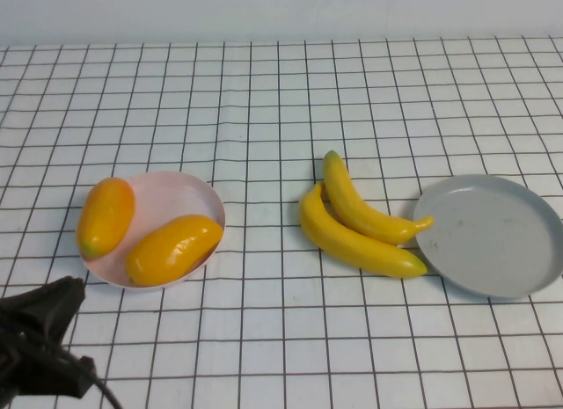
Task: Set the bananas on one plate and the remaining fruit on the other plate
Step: Put another type of fruit in the right plate
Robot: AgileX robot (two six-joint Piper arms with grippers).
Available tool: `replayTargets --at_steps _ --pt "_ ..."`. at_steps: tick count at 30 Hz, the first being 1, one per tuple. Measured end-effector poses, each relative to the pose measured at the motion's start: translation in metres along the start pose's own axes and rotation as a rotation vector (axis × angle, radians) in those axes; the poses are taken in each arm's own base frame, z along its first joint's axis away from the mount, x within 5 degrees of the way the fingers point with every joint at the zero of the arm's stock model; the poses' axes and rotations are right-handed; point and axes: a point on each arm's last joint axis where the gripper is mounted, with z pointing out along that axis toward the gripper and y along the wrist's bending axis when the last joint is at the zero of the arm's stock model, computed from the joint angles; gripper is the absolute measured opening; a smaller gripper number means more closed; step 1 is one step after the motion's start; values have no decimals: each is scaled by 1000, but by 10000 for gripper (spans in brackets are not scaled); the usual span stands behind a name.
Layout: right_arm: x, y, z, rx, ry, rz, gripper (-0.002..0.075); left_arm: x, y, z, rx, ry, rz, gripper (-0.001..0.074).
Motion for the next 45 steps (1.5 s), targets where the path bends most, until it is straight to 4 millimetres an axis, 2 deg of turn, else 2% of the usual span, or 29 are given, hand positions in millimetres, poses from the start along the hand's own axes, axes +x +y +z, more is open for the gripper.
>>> replayTargets --at_steps 6,11,16,18,23,30,45 --pt "0 0 0 -1 0 2 -17 25 12 -26 -116 -244 50 -2" --pt "0 0 0 -1 0 2 -16 48 19 -41 -192 -406 97 -2" --pt "0 0 0 -1 0 2 -16 51 20 -49 -259 -452 224 -2" --pt "0 0 0 -1 0 2 -16 53 21 -50 -299 -442 231 -2" --pt "0 0 0 -1 0 4 -17 71 28 -51 -389 -289 68 -2" --pt "0 0 0 -1 0 4 -17 94 31 -51 -411 -53 90 -2" --pt "0 0 0 -1 0 4 -16 95 27 -49 -341 -50 116 -2"
